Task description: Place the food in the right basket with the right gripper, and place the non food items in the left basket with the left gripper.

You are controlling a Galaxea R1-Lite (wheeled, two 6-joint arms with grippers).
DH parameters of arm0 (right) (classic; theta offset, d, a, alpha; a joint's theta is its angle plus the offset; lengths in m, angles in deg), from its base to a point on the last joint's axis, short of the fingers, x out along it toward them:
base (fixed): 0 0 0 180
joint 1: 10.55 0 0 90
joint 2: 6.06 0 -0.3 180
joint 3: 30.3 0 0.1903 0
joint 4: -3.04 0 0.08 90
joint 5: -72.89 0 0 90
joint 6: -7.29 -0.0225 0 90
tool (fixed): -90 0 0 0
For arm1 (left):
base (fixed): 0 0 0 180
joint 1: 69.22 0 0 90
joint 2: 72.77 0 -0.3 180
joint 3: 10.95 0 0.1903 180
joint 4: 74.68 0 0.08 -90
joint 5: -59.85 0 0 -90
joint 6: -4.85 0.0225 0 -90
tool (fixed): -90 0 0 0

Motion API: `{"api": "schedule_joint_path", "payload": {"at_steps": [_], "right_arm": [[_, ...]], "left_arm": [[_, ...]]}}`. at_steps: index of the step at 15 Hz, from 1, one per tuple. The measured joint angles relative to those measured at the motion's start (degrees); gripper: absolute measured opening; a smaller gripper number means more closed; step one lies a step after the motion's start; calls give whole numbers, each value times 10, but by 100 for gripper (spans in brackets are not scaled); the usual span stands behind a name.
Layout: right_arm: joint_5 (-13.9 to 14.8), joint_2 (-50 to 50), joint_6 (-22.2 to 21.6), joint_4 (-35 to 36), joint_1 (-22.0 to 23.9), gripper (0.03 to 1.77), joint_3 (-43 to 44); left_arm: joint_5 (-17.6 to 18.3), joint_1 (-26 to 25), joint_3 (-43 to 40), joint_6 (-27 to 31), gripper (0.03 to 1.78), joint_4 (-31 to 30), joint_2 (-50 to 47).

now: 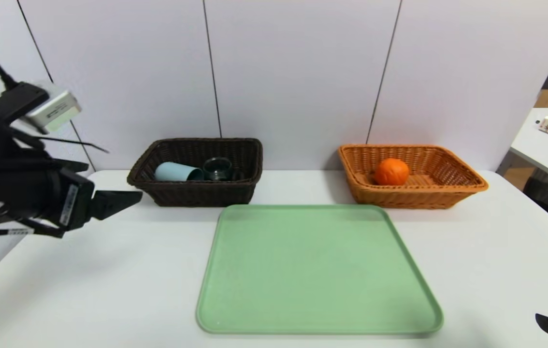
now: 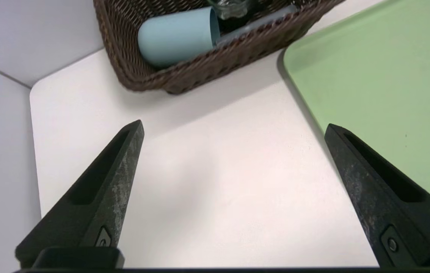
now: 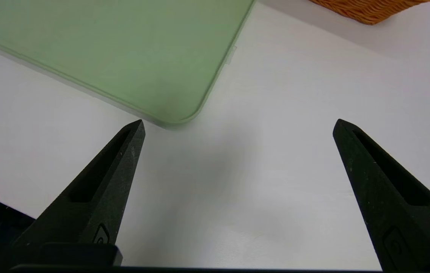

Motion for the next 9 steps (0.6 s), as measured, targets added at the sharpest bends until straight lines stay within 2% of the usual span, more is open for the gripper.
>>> {"api": "schedule_joint_path", "payload": {"at_steps": [5,9], "right_arm": [[1,-36,-1,-7,62,171,-6],[-4,-83,-22,-9,94,171,-27]], "left_arm": [[-2,-14,-121,-36,169,-2,-137],[-4,-17,-170,-57,169,3,-225]]}}
